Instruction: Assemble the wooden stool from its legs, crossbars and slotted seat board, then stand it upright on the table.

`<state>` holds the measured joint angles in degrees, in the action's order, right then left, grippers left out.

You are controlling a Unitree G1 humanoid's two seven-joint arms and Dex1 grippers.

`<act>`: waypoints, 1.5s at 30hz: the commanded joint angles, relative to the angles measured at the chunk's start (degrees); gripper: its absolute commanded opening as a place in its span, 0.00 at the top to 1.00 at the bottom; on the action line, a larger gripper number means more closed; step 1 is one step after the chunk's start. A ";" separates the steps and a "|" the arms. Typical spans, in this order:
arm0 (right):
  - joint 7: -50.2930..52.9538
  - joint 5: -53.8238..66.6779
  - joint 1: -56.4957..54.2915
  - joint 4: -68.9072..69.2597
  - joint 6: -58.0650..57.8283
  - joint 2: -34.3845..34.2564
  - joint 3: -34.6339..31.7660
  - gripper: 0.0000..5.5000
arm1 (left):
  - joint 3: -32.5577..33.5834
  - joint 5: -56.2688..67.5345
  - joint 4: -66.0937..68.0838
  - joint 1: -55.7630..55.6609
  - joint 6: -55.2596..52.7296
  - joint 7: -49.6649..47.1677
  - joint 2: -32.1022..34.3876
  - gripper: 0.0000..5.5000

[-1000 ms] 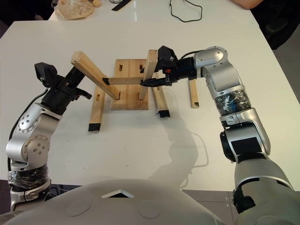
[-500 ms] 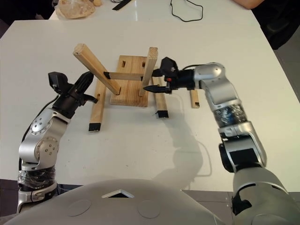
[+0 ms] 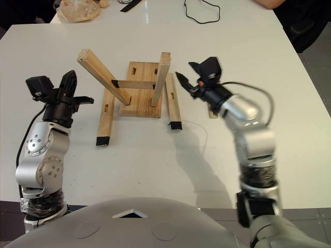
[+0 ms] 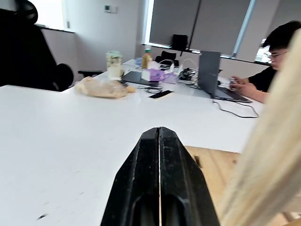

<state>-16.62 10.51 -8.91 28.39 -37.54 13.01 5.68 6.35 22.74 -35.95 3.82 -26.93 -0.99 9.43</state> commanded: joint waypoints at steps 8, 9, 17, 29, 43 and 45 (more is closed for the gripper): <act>19.47 -15.02 0.43 -0.95 1.16 -13.48 14.09 0.88 | -17.19 -9.93 -4.61 2.47 -0.70 -6.49 -7.67 1.00; 19.39 -15.42 0.36 -1.68 1.71 -13.67 14.18 0.91 | -17.66 -10.76 -4.55 2.96 -0.43 -6.73 -8.07 1.00; 22.28 -15.79 0.00 -2.40 5.44 -14.66 5.57 0.99 | -9.56 -17.07 -3.92 4.61 2.22 -12.94 -10.77 1.00; 16.78 -12.70 -3.08 -1.34 -0.35 -18.44 16.01 0.99 | -16.69 -12.93 2.97 -6.42 -3.02 -1.49 -11.10 1.00; 13.62 -12.59 -2.40 -7.91 3.97 -12.64 7.95 0.99 | -8.53 -13.25 5.18 -1.80 2.47 -2.57 -10.57 1.00; 12.96 -12.04 -2.89 -9.53 5.05 -12.19 6.41 0.99 | -6.21 -12.66 6.10 -1.89 2.96 -2.03 -10.01 1.00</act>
<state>-2.83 -2.34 -10.58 20.79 -33.88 0.50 13.81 -2.11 9.28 -30.72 1.60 -24.50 -3.31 -1.12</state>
